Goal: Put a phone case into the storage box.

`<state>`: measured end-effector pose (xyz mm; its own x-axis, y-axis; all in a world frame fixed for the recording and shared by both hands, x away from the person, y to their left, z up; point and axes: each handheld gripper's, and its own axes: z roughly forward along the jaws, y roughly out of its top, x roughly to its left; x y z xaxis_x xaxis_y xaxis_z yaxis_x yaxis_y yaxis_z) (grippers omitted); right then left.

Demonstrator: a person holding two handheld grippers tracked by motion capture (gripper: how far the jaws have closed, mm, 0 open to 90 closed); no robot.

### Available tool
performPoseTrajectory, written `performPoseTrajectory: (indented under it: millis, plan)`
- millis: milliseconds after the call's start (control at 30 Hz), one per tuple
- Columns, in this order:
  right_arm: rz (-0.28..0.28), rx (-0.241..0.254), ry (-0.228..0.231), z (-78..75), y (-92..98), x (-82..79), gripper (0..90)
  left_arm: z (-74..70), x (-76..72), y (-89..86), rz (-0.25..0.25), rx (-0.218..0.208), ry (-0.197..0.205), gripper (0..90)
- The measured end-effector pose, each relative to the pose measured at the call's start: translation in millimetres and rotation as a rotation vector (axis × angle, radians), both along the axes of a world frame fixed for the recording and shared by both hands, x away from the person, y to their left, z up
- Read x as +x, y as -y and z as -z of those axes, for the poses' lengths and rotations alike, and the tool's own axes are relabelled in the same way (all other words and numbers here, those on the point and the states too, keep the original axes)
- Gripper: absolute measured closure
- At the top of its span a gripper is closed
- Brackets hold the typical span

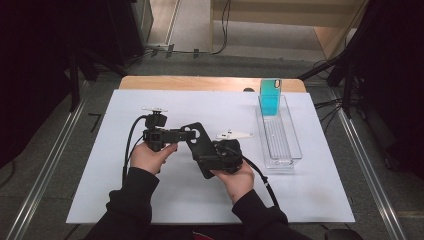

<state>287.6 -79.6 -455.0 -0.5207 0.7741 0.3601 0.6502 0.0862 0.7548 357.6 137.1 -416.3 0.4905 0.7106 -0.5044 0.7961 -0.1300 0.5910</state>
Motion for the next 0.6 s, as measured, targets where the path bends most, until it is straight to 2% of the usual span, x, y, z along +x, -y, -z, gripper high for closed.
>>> performPoseTrajectory:
  millis: [100,233,300,400,500,600]
  plan:
    - [0.013,0.021,-0.002,1.4,-2.1,-0.8,13.5,0.7,1.0,1.9,-0.014,0.002,-0.005,38.0]
    - [0.027,0.047,0.007,2.8,-5.0,-2.0,13.4,0.8,2.4,3.4,-0.018,-0.025,-0.033,44.7]
    - [0.034,0.053,0.009,3.4,-7.1,-2.7,13.4,0.8,2.0,3.6,-0.020,-0.042,-0.030,51.6]
    - [0.034,0.066,0.011,4.7,-9.9,-2.7,13.3,0.8,1.8,3.3,-0.018,-0.075,-0.035,64.1]
    - [0.032,0.076,0.015,5.9,-12.0,-2.3,13.1,0.6,1.8,0.7,-0.019,-0.126,-0.046,74.7]
    - [0.031,0.077,0.024,6.2,-12.7,-2.2,13.0,0.9,2.3,-0.9,-0.016,-0.168,-0.057,76.7]
